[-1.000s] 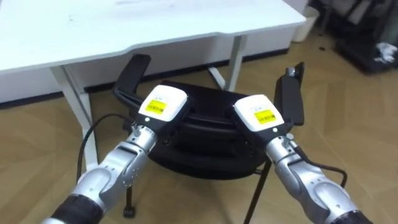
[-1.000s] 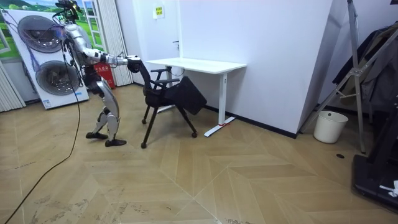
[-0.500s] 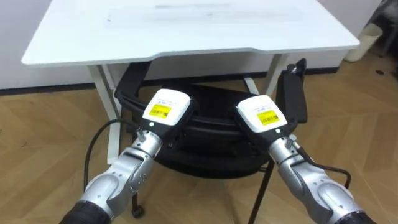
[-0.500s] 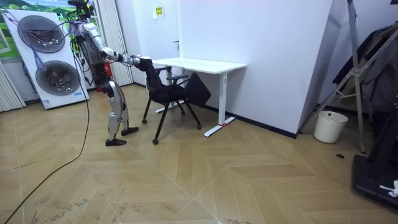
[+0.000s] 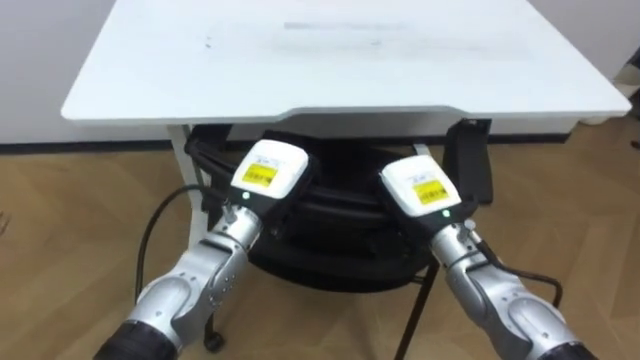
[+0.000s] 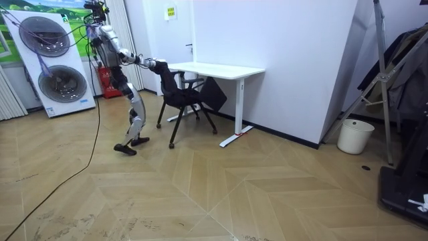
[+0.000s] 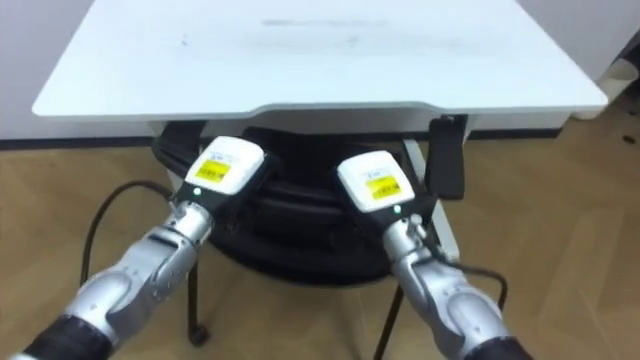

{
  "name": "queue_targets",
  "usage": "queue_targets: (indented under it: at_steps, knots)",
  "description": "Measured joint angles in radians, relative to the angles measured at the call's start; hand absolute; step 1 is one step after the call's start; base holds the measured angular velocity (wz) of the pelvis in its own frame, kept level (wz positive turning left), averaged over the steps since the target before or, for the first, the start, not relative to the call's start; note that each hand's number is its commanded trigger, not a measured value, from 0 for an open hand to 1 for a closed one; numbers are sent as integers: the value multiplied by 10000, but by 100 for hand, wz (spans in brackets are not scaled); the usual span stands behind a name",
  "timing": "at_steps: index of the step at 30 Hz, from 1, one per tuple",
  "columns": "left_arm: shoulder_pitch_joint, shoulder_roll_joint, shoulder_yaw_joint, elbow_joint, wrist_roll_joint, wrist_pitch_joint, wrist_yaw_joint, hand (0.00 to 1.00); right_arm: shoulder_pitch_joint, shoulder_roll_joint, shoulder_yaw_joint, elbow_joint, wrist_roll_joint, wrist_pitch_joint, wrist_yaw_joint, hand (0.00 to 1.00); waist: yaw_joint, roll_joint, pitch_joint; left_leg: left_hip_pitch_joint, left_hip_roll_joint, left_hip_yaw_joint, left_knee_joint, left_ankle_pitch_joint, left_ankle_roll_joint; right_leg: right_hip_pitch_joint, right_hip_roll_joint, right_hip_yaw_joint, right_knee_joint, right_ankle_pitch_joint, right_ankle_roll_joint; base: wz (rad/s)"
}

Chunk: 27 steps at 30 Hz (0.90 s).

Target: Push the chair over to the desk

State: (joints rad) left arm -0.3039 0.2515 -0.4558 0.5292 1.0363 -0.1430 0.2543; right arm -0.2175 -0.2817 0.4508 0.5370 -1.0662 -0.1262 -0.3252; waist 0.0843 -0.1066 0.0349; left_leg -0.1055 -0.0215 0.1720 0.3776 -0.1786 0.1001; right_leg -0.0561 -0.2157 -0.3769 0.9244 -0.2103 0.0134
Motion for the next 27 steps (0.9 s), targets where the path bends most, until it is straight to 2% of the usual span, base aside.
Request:
queue_targets:
  at_steps: [1, 3, 5, 6, 7, 8, 10, 11, 12, 13, 14, 16, 18, 20, 21, 23, 25, 27]
  knots:
    - [-25, 95, -14, 0, 0, -59, 52, 100, 7, 79, -9, -18, -36, 47, -39, 100, -2, 47, -13, 16, 37, -69, 1, -86, 41, -503, 77, 340, 306, -184, 140, 20]
    - [-89, 166, -34, 12, -16, -133, 56, 100, 16, 181, 4, -17, -21, 115, -58, 100, 8, 85, 2, 134, 88, -173, -14, -207, 71, -1179, 126, 657, 91, -435, 209, 17]
    - [-80, 278, 3, 50, -43, -334, 58, 100, 27, 308, 7, -4, -48, 159, -14, 100, 55, 94, 5, 407, 105, -199, -31, -402, 5, -1836, 229, 1045, -1230, -444, 230, 9]
    - [-68, 277, 12, 64, -43, -346, 64, 100, 28, 316, 8, -21, -64, 164, -3, 100, 58, 96, 1, 491, 104, -215, -48, -495, 53, -1945, 281, 1155, -1731, -419, 249, 14]
    - [-61, 277, 14, 126, -43, -395, 102, 100, 30, 321, 20, -27, -76, 169, 25, 100, 84, 87, -7, 661, 104, -289, -97, -602, 6, -2078, 395, 1408, -2852, -240, 179, 29]
    - [-60, 277, 8, 186, -28, -436, 151, 100, 34, 327, 19, -10, -76, 155, 75, 100, 65, 75, -12, 805, 103, -437, -94, -716, -100, -2028, 512, 1510, -4174, 191, 174, 31]
    - [-43, 276, 17, 304, -46, -488, 260, 100, -12, 350, 10, 33, -108, 147, 110, 100, 75, 79, -49, 1044, 110, -641, -78, -923, -200, -1825, 728, 1641, -5815, 815, 194, 36]
    - [32, 191, -3, 290, 11, -530, 344, 100, -36, 194, -32, 67, -178, 25, 181, 100, 69, 75, -79, 1146, 115, -796, -53, -1014, -347, -1550, 890, 1825, -6312, 1657, 86, 35]
    - [191, 213, 9, 144, 58, -544, 437, 100, 71, 63, -13, -49, -233, -193, 119, 100, 73, 119, -96, 1168, 154, -856, -6, -1081, -419, -1466, 985, 1862, -6385, 1842, 8, 35]
    - [575, 466, 24, -209, 30, -643, 581, 100, 377, -26, -2, -497, -481, -370, 74, 100, 48, 201, -147, 1184, 244, -928, 25, -1161, -559, -1314, 1111, 1832, -6325, 1879, -31, 24]
    - [820, 633, 48, -430, 29, -677, 617, 100, 617, 29, 5, -788, -645, -371, 140, 100, 30, 202, -155, 1322, 325, -999, 1, -1232, -685, -1186, 1216, 1805, -6299, 2041, -168, 20]
    - [929, 695, 116, -503, 28, -677, 606, 100, 669, 121, 26, -900, -730, -371, 376, 100, 26, 281, -180, 1388, 484, -1057, 22, -1336, -842, -1062, 1438, 1746, -6352, 2005, -230, 5]
    - [923, 642, 220, -468, 28, -675, 578, 100, 550, 162, 24, -899, -730, -323, 595, 100, 27, 328, -174, 1345, 614, -1026, 47, -1366, -861, -1066, 1570, 1776, -6432, 1987, -256, -7]
    - [923, 630, 242, -476, 6, -669, 559, 100, 502, 165, 21, -905, -729, -328, 784, 100, 38, 367, -177, 1333, 862, -890, 88, -1402, -1000, -1044, 1714, 1793, -6535, 1949, -297, -7]
    - [924, 617, 260, -475, 6, -670, 558, 100, 502, 165, 16, -922, -729, -328, 812, 100, 38, 372, -179, 1331, 896, -895, 114, -1422, -1038, -1052, 1784, 1804, -6503, 1915, -348, 0]
    - [965, 652, 260, -518, 7, -673, 564, 100, 509, 158, 10, -985, -726, -346, 946, 100, 48, 401, -185, 1367, 1049, -842, 169, -1480, -1142, -1056, 1932, 1825, -6384, 1756, -456, -2]
    - [1051, 696, 262, -483, 4, -687, 563, 100, 521, 198, 24, -997, -713, -375, 1128, 100, 115, 432, -180, 1566, 1398, -644, 243, -1558, -1374, -933, 2096, 1779, -6155, 1325, -595, 0]
    - [1054, 793, 273, -490, 12, -778, 536, 100, 527, 226, 24, -999, -720, -461, 1217, 100, 140, 425, -177, 1583, 1646, -724, 512, -1704, -1561, -859, 2327, 1788, -5961, 1089, -670, 9]
